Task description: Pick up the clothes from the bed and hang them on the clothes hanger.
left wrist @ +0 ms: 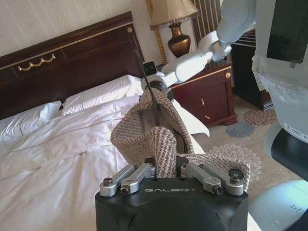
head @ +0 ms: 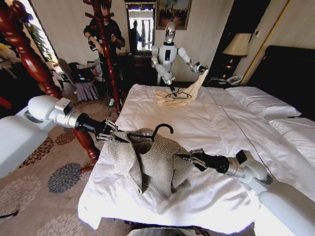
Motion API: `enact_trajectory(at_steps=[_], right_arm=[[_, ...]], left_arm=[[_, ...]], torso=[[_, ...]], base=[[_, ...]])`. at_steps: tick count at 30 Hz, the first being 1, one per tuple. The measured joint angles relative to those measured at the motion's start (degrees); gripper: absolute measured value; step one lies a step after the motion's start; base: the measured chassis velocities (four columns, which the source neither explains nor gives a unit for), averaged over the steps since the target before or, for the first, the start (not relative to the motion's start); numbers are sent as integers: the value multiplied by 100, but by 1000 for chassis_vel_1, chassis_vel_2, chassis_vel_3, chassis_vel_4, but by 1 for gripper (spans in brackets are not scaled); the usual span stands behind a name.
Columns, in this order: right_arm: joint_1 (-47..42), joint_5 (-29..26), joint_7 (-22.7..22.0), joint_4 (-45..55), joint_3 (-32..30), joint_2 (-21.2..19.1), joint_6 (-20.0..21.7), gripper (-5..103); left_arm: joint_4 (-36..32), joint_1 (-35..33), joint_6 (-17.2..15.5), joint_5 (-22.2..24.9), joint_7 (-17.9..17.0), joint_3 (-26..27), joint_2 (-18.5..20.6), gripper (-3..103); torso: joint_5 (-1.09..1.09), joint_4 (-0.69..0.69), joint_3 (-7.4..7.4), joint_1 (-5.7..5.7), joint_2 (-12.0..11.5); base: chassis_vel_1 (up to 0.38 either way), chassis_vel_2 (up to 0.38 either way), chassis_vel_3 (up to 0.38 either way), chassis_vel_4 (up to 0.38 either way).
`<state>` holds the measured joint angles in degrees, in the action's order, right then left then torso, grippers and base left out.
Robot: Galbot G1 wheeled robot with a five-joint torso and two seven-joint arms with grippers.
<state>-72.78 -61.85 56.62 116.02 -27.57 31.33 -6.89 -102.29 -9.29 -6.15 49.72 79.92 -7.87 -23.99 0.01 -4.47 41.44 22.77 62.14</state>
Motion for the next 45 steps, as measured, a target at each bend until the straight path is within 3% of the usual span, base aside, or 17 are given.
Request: enact_trajectory(at_steps=[5, 13, 24, 28, 31, 37, 41, 45], right_arm=[[77, 104, -1, -7, 69, 22, 5, 3], [77, 199, 26, -74, 49, -1, 1, 3], [131, 267, 69, -143, 59, 74, -14, 3], [78, 255, 73, -135, -5, 66, -31, 3], [46, 207, 62, -107, -54, 46, -56, 3], [66, 81, -90, -74, -66, 33, -88, 3], [63, -256, -310, 12, -81, 16, -132, 0], [-14, -802, -556, 116, -131, -37, -184, 10]], left_arm=[[85, 365, -20, 5, -56, -494, -193, 16], [362, 1109, -85, 61, -125, -1225, -528, 23], [600, 1765, -135, 81, -228, -1982, -1084, 23], [649, 1836, -141, 81, -230, -2062, -1156, 24], [656, 1868, -142, 81, -207, -2082, -1156, 9], [641, 1872, -145, 83, -158, -2012, -1110, 6], [669, 1767, -146, 170, -94, -1752, -1016, 6], [760, 1514, -172, 270, -45, -1379, -839, 6]], torso=[[0, -1, 0, 0, 0], [1, 0, 1, 0, 0], [1, 0, 1, 0, 0], [1, 0, 1, 0, 0], [0, 0, 1, 0, 0], [0, 0, 1, 0, 0], [0, 0, 1, 0, 0], [-1, 1, 1, 0, 0]], base=[[0, 0, 0, 0], [0, 0, 0, 0], [0, 0, 0, 0], [0, 0, 0, 0], [0, 0, 0, 0], [0, 0, 0, 0], [0, 0, 0, 0], [0, 0, 0, 0]])
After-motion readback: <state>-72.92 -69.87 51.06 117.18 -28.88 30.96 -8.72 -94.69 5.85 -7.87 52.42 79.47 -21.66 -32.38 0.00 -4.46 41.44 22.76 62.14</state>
